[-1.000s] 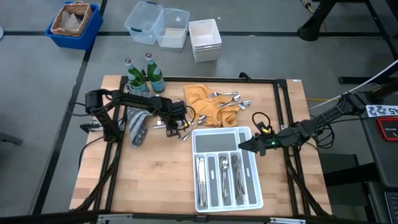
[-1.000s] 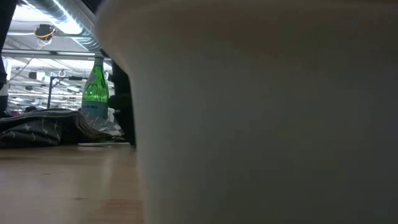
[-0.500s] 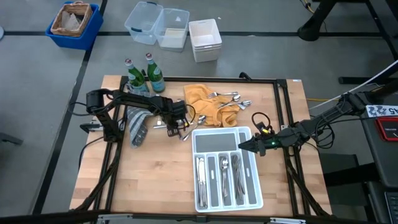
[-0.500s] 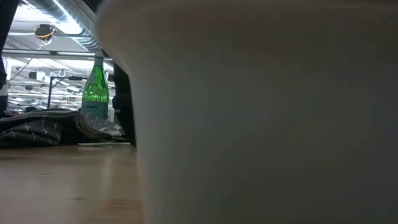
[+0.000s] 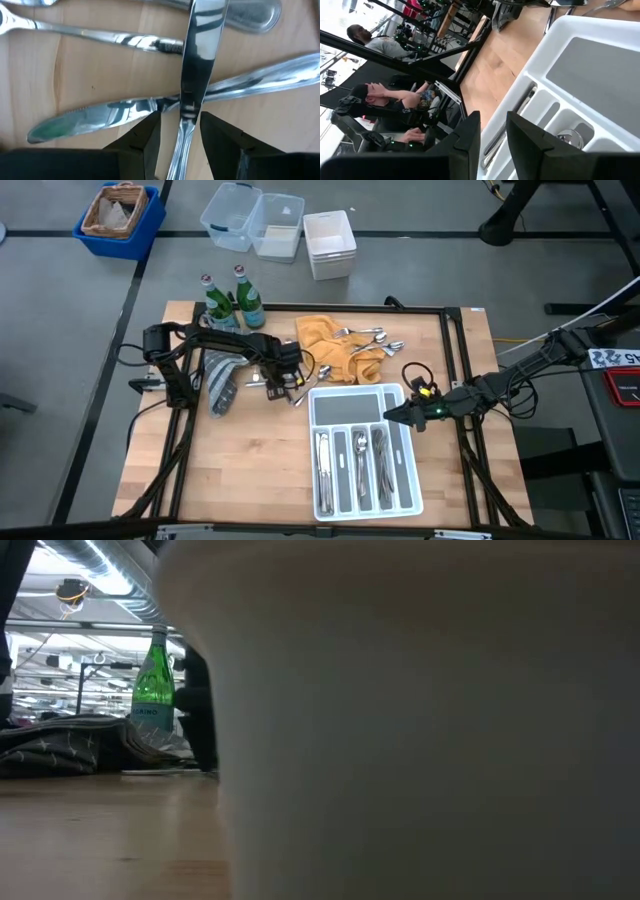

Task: Sort silverware
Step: Put the table knife into the silverware tray

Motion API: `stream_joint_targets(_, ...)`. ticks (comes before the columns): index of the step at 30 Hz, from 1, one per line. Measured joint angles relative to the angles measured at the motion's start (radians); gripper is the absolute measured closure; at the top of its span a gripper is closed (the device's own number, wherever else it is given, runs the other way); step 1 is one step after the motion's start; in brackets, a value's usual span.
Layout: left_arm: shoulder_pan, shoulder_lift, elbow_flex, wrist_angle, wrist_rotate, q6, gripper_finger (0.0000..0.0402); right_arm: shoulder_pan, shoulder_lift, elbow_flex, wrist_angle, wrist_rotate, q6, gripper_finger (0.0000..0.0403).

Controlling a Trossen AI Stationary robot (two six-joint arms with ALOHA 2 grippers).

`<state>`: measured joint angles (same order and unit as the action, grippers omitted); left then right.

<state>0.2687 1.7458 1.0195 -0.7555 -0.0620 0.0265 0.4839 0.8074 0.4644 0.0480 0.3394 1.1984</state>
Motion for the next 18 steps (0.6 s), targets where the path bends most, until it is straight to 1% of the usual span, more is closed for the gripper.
stream_joint_targets(12,0.0,0.006,0.001,-0.012,-0.004,0.056,0.0274,0.0,0.0,0.0,0.001,0.0,0.0,0.0308)
stream_joint_targets(18,0.0,0.011,-0.039,0.048,-0.004,0.051,0.0274,0.0,0.0,0.0,0.002,0.0,0.0,0.0308)
